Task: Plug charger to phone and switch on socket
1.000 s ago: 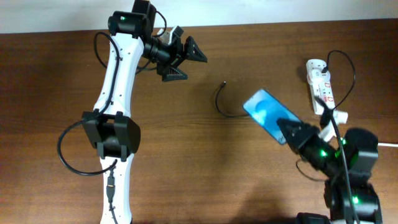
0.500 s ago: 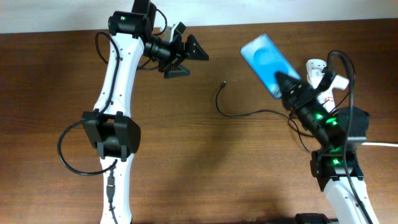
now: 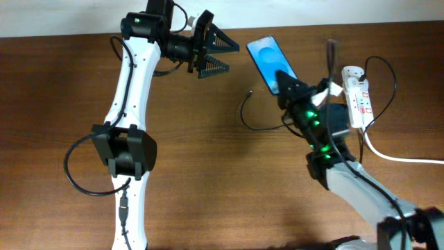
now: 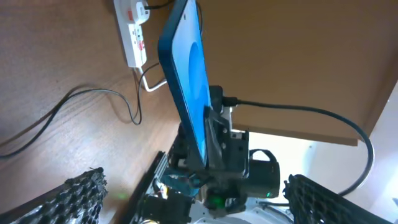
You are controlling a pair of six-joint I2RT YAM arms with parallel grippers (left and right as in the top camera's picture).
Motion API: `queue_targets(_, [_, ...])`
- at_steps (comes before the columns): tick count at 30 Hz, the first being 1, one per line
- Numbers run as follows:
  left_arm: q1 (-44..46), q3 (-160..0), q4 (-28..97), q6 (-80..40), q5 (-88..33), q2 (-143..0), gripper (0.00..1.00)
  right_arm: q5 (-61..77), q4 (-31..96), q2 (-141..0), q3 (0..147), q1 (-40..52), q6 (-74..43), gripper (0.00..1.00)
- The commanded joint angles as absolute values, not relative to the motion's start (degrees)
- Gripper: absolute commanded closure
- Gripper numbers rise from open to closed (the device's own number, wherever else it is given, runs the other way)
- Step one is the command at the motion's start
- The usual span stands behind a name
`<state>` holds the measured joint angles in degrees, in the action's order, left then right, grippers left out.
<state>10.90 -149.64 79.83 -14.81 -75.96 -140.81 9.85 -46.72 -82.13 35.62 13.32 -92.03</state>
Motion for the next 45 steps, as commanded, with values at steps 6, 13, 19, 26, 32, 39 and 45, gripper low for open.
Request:
queue_targets(6, [12.73, -150.76, 72.36, -28.05, -68.51, -139.81, 0.13, -0.12, -34.35, -83.81, 47.77, 19.99, -93.51, 0.96])
queue_targets(13, [16.40, -150.76, 58.59, -40.99, -64.84, -139.81, 0.33, -3.01, -32.95, -84.07, 49.52, 22.24, -93.54, 0.96])
queue_targets(19, [16.49, -150.76, 58.48, -41.82, -64.82, -139.81, 0.72, -3.27, -32.10, -84.09, 49.52, 23.62, -93.54, 0.96])
queue_targets(26, [16.88, -150.76, 53.23, -49.95, -65.12, -139.81, 0.74, -3.29, -32.32, -85.01, 49.54, 24.51, -94.00, 0.96])
queue_targets(32, [19.42, -150.76, 46.87, -54.04, -64.10, -139.81, 0.72, -3.14, -32.75, -85.67, 49.54, 25.12, -95.48, 0.96])
queue_targets(39, [19.62, -150.76, 46.41, -54.02, -65.67, -139.81, 0.72, -1.74, -38.35, -85.67, 49.54, 25.12, -95.46, 0.96])
queue_targets(45, [19.62, -150.76, 45.43, -54.04, -66.17, -139.81, 0.84, -0.25, -37.89, -85.67, 49.54, 25.10, -95.44, 0.96])
